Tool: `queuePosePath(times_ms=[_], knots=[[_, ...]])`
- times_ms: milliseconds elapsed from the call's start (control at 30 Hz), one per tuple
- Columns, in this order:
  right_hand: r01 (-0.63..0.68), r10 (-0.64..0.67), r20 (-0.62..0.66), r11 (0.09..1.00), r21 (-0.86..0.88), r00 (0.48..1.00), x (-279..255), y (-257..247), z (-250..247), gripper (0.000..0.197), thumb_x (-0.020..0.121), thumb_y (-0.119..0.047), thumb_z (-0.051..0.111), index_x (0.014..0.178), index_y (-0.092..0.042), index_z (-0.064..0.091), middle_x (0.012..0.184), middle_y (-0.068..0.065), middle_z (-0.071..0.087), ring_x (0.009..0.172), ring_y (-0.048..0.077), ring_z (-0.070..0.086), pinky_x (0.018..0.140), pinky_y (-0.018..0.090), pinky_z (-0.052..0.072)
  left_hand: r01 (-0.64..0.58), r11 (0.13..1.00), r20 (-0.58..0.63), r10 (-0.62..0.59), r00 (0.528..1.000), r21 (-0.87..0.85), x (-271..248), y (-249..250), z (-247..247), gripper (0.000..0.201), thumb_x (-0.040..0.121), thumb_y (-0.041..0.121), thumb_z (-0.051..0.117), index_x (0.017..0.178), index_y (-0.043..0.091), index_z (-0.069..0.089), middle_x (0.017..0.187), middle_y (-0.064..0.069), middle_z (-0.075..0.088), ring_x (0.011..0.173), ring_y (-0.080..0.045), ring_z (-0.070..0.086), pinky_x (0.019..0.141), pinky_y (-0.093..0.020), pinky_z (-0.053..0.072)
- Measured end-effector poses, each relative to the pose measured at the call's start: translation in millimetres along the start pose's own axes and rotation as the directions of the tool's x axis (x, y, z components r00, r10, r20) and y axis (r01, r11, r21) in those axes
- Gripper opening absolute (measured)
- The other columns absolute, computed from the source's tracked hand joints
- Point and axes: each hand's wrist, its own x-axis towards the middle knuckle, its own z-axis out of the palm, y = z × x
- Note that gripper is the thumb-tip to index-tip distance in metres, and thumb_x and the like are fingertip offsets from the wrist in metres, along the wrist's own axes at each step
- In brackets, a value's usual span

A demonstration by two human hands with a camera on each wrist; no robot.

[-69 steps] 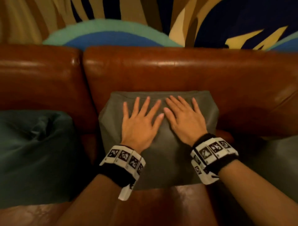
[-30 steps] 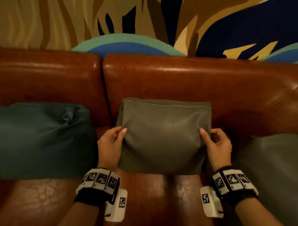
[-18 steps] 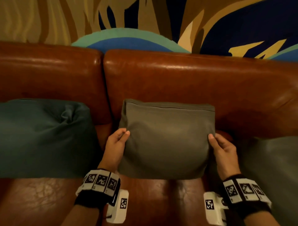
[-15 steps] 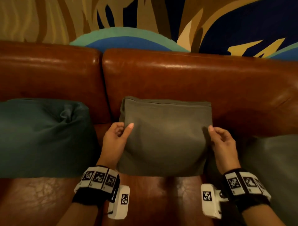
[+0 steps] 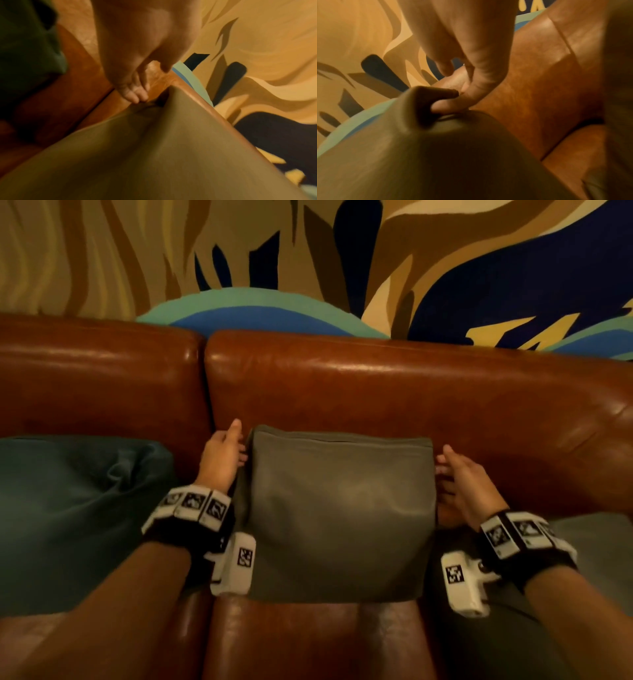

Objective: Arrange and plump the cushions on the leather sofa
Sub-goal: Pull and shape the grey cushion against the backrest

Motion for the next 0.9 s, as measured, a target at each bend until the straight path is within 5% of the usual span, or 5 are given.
queuePosePath(times_ms=[233,500,633,733,900], knots=[[-0.160,0.174,0.021,0.940,-0.302,0.984,48,-38,14,0.087,0.080,-0.061,0.069,0.142,-0.006,0.044,0.133,0.011,0.054,0.113,0.030,0.053,0.089,0.040,0.045,0.202,0.962,0.030,-0.211,0.977,0.181,33,24,10,0.057,0.072,0.063,0.072,0.079,0.009,0.060,0.069,-0.005,0.059,0.064,-0.020,0.056,0.065,-0.032,0.049],[-0.059,0.147,0.228,0.933,-0.355,0.962,26,-54,5,0.019,0.091,-0.018,0.067,0.094,0.000,0.072,0.103,0.017,0.070,0.099,0.032,0.066,0.082,0.036,0.050,0.216,0.942,0.144,-0.258,0.955,0.256,17,41,1,0.010,0.084,0.009,0.061,0.075,0.007,0.059,0.073,-0.011,0.052,0.056,-0.020,0.045,0.050,-0.027,0.037],[-0.191,0.344,0.468,0.919,-0.344,0.814,4,-45,-23,0.025,0.082,-0.020,0.072,0.096,-0.001,0.063,0.086,0.015,0.050,0.069,0.021,0.043,0.060,0.026,0.039,0.306,0.928,0.139,-0.339,0.931,0.214,-11,38,-12,0.019,0.083,0.011,0.045,0.065,0.015,0.043,0.054,0.000,0.035,0.047,-0.015,0.032,0.045,-0.023,0.031],[-0.245,0.447,0.413,0.855,-0.456,0.794,-8,-43,-23,0.021,0.077,-0.017,0.066,0.094,-0.011,0.054,0.067,0.005,0.044,0.050,0.013,0.042,0.048,0.021,0.040,0.271,0.931,0.107,-0.303,0.947,0.244,-25,35,-10,0.031,0.088,0.036,0.062,0.094,0.006,0.056,0.087,-0.008,0.058,0.081,-0.026,0.057,0.066,-0.035,0.045],[-0.261,0.433,0.238,0.811,-0.524,0.869,-27,-53,-9,0.046,0.083,-0.049,0.072,0.112,-0.014,0.068,0.102,0.007,0.071,0.095,0.024,0.066,0.065,0.034,0.053,0.267,0.908,0.085,-0.309,0.947,0.323,-42,33,-24,0.039,0.083,0.022,0.076,0.106,-0.002,0.056,0.102,-0.013,0.060,0.091,-0.028,0.056,0.066,-0.038,0.046]])
